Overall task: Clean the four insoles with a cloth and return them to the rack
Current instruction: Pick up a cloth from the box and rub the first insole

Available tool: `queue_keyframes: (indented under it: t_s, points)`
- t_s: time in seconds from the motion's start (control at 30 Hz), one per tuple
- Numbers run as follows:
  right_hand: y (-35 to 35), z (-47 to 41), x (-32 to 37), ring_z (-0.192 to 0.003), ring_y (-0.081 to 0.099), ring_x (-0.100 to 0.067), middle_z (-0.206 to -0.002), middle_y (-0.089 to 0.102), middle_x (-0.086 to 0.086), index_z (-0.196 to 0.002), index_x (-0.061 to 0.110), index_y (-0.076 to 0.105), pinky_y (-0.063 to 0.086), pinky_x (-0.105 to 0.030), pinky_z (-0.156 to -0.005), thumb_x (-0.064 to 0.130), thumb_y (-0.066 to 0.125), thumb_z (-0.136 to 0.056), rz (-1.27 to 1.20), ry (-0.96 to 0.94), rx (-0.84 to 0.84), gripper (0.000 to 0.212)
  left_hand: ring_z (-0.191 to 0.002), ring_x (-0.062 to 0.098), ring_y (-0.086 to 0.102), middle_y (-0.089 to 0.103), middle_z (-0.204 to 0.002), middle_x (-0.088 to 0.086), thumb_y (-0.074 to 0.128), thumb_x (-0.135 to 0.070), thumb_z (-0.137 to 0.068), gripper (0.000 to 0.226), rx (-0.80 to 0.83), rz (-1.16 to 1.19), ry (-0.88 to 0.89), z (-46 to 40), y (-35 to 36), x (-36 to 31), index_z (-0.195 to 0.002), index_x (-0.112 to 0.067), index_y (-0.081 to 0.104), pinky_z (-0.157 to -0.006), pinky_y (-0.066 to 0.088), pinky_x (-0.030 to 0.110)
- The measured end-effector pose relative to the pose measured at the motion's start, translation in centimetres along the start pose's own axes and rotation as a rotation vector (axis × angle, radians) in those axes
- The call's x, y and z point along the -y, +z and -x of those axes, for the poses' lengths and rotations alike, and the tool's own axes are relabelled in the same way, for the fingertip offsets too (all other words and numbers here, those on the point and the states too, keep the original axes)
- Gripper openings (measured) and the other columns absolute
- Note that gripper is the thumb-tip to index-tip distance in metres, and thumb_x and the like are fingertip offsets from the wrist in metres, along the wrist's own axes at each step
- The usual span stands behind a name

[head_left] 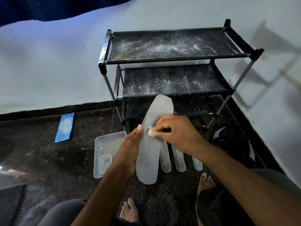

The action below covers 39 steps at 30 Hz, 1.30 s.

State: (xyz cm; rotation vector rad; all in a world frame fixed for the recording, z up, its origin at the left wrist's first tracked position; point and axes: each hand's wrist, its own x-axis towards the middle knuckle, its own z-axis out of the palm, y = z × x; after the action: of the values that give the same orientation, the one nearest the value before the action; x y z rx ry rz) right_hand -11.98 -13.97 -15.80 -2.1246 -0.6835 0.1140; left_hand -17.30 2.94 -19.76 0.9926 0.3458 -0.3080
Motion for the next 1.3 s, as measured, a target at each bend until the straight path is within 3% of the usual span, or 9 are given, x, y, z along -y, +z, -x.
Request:
queue_keyframes:
  t_s: [0.13, 0.3, 0.47, 0.53, 0.7, 0.87, 1.0, 1.2, 1.3]
  points:
    - [-0.7, -0.6, -1.5, -0.086, 0.060, -0.009, -0.090, 0.066, 0.007, -0.094, 0.017, 0.077, 0.052, -0.035, -0.083, 0.023, 0.074, -0.086, 0.230, 0.056, -0.299, 0.010, -0.089, 0.029, 0.074, 0.071, -0.119, 0.021, 0.043, -0.041, -0.107, 0.045, 0.009, -0.027, 0.001, 0.1, -0.3, 0.3, -0.131, -0.010, 0.064, -0.066, 0.061, 0.039]
    - [1.2, 0.4, -0.2, -0.083, 0.060, -0.004, -0.088, 0.068, 0.008, -0.091, 0.016, 0.078, 0.052, -0.028, -0.078, 0.023, 0.076, -0.083, 0.066, -0.080, 0.032, 0.010, -0.079, 0.025, 0.073, 0.073, -0.104, 0.017, 0.049, -0.038, -0.100, 0.040, 0.011, 0.027, 0.016, 0.1, 0.4, 0.2, -0.119, -0.008, 0.069, -0.062, 0.062, 0.036]
    - [-0.6, -0.6, -1.3, -0.089, 0.055, -0.009, -0.094, 0.068, 0.006, -0.098, 0.017, 0.076, 0.050, -0.028, -0.081, 0.026, 0.072, -0.087, 0.288, 0.002, -0.392, 0.015, -0.086, 0.028, 0.074, 0.073, -0.114, 0.018, 0.047, -0.041, -0.104, 0.040, -0.018, -0.048, 0.006, 0.2, -0.2, 0.3, -0.124, -0.013, 0.069, -0.065, 0.061, 0.040]
    - [-0.1, -0.3, -1.4, -0.091, 0.051, -0.007, -0.096, 0.067, 0.008, -0.099, 0.019, 0.075, 0.046, -0.027, -0.083, 0.026, 0.070, -0.088, 0.369, 0.016, -0.298, 0.014, -0.085, 0.028, 0.074, 0.073, -0.113, 0.019, 0.046, -0.042, -0.105, 0.043, -0.009, -0.033, -0.014, 0.2, -0.1, 0.3, -0.128, -0.011, 0.067, -0.066, 0.061, 0.040]
    - [3.0, 0.8, -0.3, -0.089, 0.052, -0.006, -0.089, 0.067, 0.008, -0.092, 0.018, 0.077, 0.043, -0.024, -0.080, 0.021, 0.071, -0.086, 0.150, -0.174, 0.088, 0.009, -0.075, 0.027, 0.074, 0.074, -0.095, 0.019, 0.040, -0.043, -0.107, 0.051, 0.053, 0.108, -0.128, 0.5, 0.8, -0.1, -0.117, -0.003, 0.071, -0.060, 0.061, 0.036]
    - [0.4, -0.7, -1.5, -0.085, 0.049, -0.005, -0.088, 0.069, 0.009, -0.095, 0.019, 0.078, 0.045, -0.024, -0.077, 0.020, 0.075, -0.084, 0.232, -0.012, -0.301, 0.011, -0.094, 0.029, 0.073, 0.071, -0.120, 0.022, 0.045, -0.028, -0.108, 0.036, -0.040, 0.015, -0.006, -0.1, -0.2, 0.4, -0.123, -0.006, 0.069, -0.071, 0.061, 0.039]
    - [1.4, 0.0, -1.0, -0.090, 0.046, -0.001, -0.093, 0.068, 0.009, -0.100, 0.018, 0.077, 0.046, -0.026, -0.084, 0.020, 0.068, -0.088, 0.292, -0.070, -0.141, 0.015, -0.086, 0.029, 0.073, 0.071, -0.112, 0.023, 0.045, -0.023, -0.107, 0.034, -0.028, 0.056, -0.004, -0.1, 0.2, 0.5, -0.120, -0.002, 0.069, -0.067, 0.061, 0.039]
    - [2.6, 0.6, 0.0, -0.096, 0.040, 0.000, -0.101, 0.047, 0.012, -0.129, 0.021, 0.063, 0.032, -0.007, -0.084, 0.040, 0.069, -0.087, 0.245, -0.058, 0.055, 0.047, -0.088, 0.030, 0.073, 0.071, -0.112, 0.024, 0.044, -0.025, -0.108, 0.036, -0.037, 0.105, -0.002, -0.1, 0.3, 0.3, -0.123, -0.003, 0.068, -0.067, 0.061, 0.040]
    - [3.3, 0.6, 0.2, -0.095, 0.047, -0.005, -0.104, 0.050, 0.006, -0.123, 0.019, 0.068, 0.043, -0.018, -0.084, 0.026, 0.065, -0.092, 0.269, -0.026, 0.103, 0.032, -0.082, 0.028, 0.073, 0.071, -0.105, 0.023, 0.043, -0.025, -0.109, 0.036, -0.031, 0.126, -0.001, 0.0, 0.4, 0.4, -0.123, -0.001, 0.066, -0.065, 0.061, 0.039]
